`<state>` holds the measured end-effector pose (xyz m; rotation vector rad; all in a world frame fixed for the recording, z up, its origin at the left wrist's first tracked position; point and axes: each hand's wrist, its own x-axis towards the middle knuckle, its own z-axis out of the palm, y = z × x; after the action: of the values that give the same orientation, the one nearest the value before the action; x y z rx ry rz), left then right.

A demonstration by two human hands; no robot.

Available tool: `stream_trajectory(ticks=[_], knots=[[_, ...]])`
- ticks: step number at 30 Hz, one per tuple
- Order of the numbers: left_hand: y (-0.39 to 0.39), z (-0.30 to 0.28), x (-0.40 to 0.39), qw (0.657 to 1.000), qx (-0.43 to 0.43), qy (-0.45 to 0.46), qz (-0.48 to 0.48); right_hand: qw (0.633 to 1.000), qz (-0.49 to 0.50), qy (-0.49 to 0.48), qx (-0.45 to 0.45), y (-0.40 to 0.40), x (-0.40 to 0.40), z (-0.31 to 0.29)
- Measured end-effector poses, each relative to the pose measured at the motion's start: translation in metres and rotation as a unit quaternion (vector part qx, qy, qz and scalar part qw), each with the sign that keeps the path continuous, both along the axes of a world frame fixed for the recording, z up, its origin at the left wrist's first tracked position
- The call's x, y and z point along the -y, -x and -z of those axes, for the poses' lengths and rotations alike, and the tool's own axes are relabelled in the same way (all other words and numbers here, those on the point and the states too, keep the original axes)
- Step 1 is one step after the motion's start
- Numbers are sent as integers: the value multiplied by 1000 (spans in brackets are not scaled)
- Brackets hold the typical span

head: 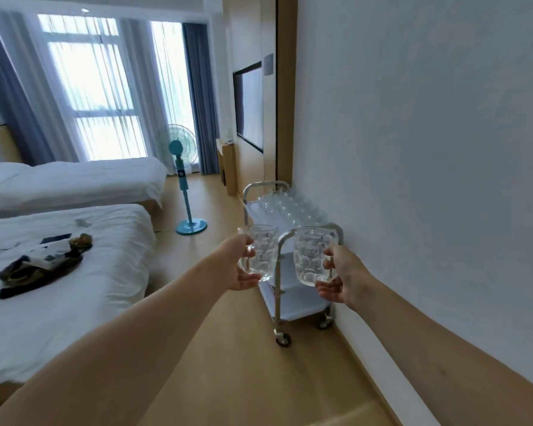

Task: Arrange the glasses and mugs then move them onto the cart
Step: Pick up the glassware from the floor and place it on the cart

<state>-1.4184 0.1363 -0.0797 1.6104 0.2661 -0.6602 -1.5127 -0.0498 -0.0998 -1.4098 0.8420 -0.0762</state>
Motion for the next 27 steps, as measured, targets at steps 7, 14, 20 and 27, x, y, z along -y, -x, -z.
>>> stream_trajectory(ticks=[7,14,20,27], knots=[[-71,15,-17,998,-30,7,-62,998,-60,-4,-18,-94,-10,13],[-165,36,-53,996,-46,20,-79,997,-69,-2,-26,-195,-42,26],[-262,35,-85,998,-29,26,-50,999,-47,-4,-18,-288,-79,26],[-354,37,-110,999,-37,21,-20,999,-21,-6,-33,-367,-108,31]])
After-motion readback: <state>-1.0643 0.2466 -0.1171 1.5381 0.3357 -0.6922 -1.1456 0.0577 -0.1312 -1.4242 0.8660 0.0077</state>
